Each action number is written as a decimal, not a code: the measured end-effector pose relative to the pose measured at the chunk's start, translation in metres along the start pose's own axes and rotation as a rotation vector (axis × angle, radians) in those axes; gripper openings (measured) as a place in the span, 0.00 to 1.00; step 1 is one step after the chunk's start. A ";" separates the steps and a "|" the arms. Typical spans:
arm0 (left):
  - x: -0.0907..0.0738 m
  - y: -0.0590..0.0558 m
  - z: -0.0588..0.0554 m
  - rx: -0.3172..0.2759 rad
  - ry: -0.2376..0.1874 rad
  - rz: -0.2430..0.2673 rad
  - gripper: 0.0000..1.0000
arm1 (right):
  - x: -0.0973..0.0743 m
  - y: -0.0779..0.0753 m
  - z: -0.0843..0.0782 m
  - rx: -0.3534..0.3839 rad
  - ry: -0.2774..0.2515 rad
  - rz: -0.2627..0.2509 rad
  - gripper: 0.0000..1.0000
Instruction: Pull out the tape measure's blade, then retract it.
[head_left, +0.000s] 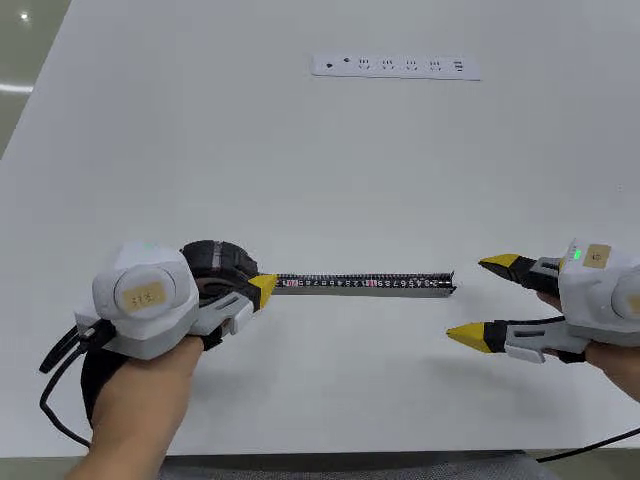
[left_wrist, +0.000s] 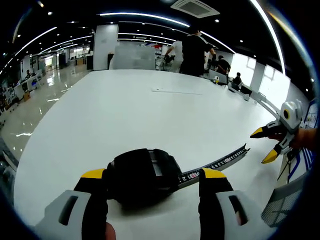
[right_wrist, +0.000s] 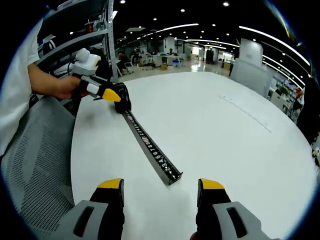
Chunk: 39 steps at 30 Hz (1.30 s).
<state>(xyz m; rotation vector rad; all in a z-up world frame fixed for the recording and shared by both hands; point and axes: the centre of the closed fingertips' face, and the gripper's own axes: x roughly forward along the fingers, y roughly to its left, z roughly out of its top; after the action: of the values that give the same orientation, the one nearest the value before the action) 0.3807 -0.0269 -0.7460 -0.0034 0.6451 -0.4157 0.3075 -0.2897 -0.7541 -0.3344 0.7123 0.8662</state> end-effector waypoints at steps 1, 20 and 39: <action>0.000 0.001 0.000 -0.007 -0.001 0.007 0.70 | 0.002 -0.002 -0.001 -0.002 0.004 0.003 0.55; 0.007 0.011 0.001 -0.053 0.007 0.096 0.62 | 0.021 -0.016 -0.001 -0.089 0.041 0.060 0.36; 0.006 0.013 0.000 -0.037 0.021 0.102 0.59 | 0.035 -0.016 -0.005 -0.136 0.073 0.123 0.23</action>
<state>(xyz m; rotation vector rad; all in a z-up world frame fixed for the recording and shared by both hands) 0.3899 -0.0176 -0.7512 -0.0018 0.6705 -0.3058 0.3334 -0.2815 -0.7818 -0.4487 0.7488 1.0262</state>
